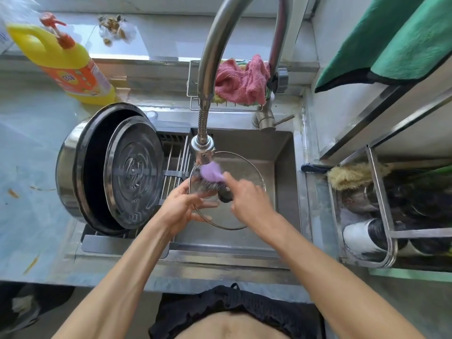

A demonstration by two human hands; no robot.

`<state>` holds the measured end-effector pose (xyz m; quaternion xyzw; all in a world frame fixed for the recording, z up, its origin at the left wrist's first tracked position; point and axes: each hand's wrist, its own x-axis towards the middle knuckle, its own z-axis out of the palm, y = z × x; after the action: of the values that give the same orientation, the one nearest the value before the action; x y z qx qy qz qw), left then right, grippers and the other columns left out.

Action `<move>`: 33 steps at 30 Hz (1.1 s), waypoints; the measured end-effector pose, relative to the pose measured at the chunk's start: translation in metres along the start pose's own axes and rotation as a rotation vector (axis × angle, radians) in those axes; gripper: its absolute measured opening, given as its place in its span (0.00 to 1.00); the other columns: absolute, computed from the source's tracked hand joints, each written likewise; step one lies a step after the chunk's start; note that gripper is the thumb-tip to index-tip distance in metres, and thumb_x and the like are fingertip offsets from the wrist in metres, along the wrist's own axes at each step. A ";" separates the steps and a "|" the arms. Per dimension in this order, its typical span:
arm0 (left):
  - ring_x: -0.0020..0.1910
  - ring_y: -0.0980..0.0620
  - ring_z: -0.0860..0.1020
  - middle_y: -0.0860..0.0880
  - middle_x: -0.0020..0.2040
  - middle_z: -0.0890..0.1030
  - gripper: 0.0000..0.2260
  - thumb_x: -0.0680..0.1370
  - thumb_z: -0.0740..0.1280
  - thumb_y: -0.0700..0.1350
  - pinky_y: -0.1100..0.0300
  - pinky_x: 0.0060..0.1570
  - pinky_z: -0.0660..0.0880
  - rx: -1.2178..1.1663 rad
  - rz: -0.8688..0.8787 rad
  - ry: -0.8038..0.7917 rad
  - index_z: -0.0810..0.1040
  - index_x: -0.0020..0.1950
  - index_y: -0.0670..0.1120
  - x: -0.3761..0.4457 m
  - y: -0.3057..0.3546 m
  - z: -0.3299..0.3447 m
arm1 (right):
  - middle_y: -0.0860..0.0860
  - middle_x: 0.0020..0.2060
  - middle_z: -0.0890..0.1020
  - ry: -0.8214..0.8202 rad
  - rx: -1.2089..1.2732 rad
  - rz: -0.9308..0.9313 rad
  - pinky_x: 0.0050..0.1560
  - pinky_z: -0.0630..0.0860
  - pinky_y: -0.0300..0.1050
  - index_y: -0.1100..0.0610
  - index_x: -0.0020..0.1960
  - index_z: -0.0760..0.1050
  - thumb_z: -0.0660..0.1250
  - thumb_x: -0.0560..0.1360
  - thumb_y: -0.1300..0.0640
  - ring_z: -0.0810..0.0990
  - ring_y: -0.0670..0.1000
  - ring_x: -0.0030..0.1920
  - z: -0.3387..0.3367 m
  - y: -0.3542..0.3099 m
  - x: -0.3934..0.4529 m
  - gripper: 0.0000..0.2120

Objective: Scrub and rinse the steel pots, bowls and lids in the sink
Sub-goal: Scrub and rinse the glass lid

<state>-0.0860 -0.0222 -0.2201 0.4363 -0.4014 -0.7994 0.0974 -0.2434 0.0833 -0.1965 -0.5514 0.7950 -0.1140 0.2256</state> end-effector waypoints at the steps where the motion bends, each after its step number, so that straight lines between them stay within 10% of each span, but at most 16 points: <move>1: 0.50 0.38 0.85 0.37 0.59 0.83 0.26 0.79 0.57 0.26 0.50 0.32 0.83 -0.010 -0.001 0.003 0.72 0.70 0.51 0.000 0.000 0.000 | 0.59 0.47 0.77 0.033 -0.008 0.078 0.43 0.71 0.54 0.45 0.75 0.59 0.57 0.73 0.65 0.79 0.65 0.48 -0.004 0.013 0.010 0.33; 20: 0.49 0.43 0.83 0.39 0.63 0.80 0.33 0.78 0.60 0.25 0.46 0.37 0.84 -0.124 0.054 0.136 0.68 0.76 0.54 0.000 -0.009 0.001 | 0.58 0.51 0.79 -0.284 -0.003 0.089 0.43 0.73 0.50 0.42 0.73 0.63 0.57 0.76 0.65 0.78 0.62 0.49 0.000 0.019 -0.041 0.29; 28: 0.59 0.35 0.82 0.41 0.63 0.82 0.32 0.77 0.63 0.25 0.45 0.42 0.83 -0.081 0.063 -0.039 0.69 0.73 0.54 -0.017 -0.008 0.020 | 0.55 0.41 0.77 0.119 0.148 0.003 0.40 0.74 0.52 0.37 0.73 0.59 0.59 0.72 0.65 0.77 0.62 0.42 -0.008 0.018 0.010 0.36; 33: 0.57 0.36 0.83 0.40 0.62 0.82 0.34 0.77 0.62 0.25 0.47 0.38 0.84 -0.067 0.148 0.098 0.66 0.77 0.54 -0.013 0.005 0.010 | 0.59 0.51 0.78 0.003 -0.071 0.226 0.46 0.74 0.54 0.48 0.76 0.58 0.57 0.73 0.67 0.79 0.64 0.49 -0.013 0.033 0.002 0.34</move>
<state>-0.0868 -0.0135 -0.2052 0.4404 -0.4005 -0.7807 0.1903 -0.2772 0.0926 -0.2001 -0.4657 0.8559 -0.0604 0.2164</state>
